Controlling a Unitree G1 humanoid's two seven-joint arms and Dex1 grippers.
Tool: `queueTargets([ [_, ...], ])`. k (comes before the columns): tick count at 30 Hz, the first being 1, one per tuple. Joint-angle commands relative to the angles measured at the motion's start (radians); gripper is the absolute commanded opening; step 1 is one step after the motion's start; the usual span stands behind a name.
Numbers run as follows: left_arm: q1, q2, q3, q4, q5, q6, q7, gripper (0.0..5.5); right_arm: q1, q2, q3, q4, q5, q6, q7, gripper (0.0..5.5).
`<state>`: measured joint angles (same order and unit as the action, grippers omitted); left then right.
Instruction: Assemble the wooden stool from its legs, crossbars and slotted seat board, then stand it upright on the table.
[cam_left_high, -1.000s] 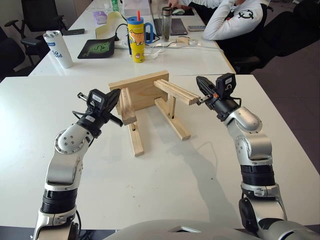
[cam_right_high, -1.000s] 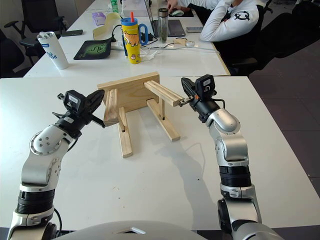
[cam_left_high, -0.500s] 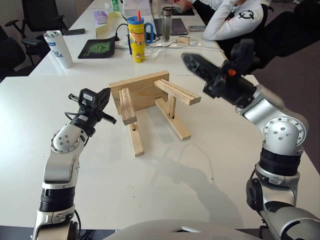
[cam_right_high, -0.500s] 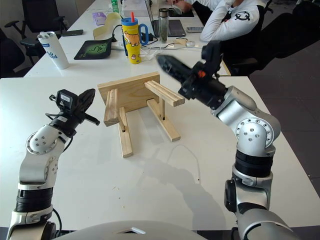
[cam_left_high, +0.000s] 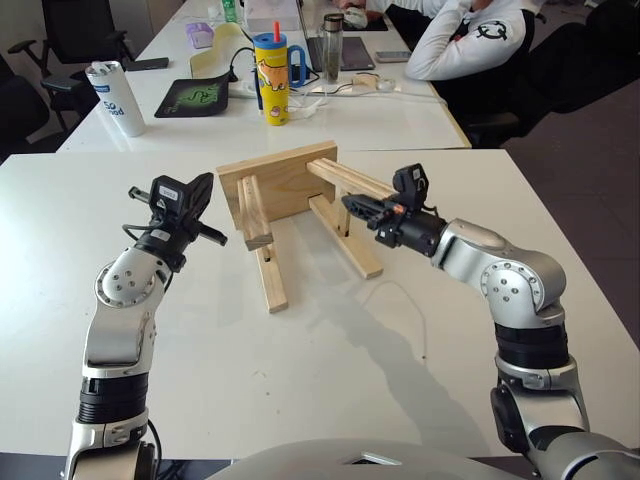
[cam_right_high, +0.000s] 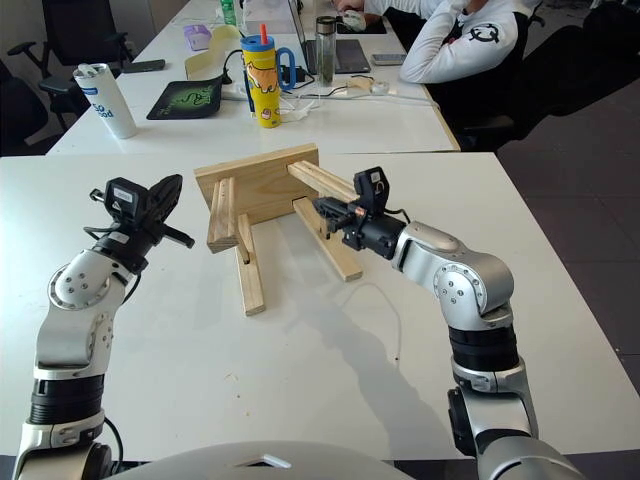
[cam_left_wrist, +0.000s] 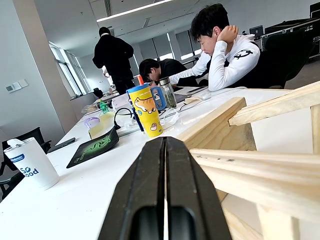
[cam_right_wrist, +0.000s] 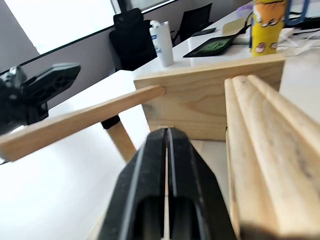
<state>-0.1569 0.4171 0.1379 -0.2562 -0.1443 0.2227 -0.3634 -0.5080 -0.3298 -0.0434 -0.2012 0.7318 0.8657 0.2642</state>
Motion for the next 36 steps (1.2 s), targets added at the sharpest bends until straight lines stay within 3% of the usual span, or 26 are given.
queueTargets([
  [1, 0.005, 0.006, 0.002, 0.010, 0.011, -0.008, 0.003, 0.01, -0.046, 0.020, -0.035, 0.090, -0.098, -0.064, -0.072, 0.00],
  [14, -0.014, 0.025, 0.000, 0.094, 0.037, -0.030, 0.000, 0.01, -0.094, 0.030, -0.078, 0.260, -0.253, -0.172, -0.082, 0.00],
  [23, -0.314, 0.060, -0.153, 0.777, 0.256, -0.289, 0.006, 0.01, -0.080, 0.069, -0.057, 0.127, -0.183, -0.160, 0.040, 0.00],
  [28, -0.436, 0.036, -0.206, 0.971, 0.292, -0.424, -0.011, 0.01, -0.091, 0.071, -0.059, 0.127, -0.186, -0.152, 0.053, 0.00],
  [32, -0.430, 0.020, -0.220, 0.953, 0.261, -0.484, -0.078, 0.01, -0.102, 0.078, -0.072, 0.133, -0.185, -0.153, 0.048, 0.00],
  [36, -0.345, -0.032, -0.251, 0.684, 0.131, -0.403, -0.240, 0.01, -0.139, 0.071, -0.118, 0.163, -0.188, -0.176, 0.031, 0.00],
])
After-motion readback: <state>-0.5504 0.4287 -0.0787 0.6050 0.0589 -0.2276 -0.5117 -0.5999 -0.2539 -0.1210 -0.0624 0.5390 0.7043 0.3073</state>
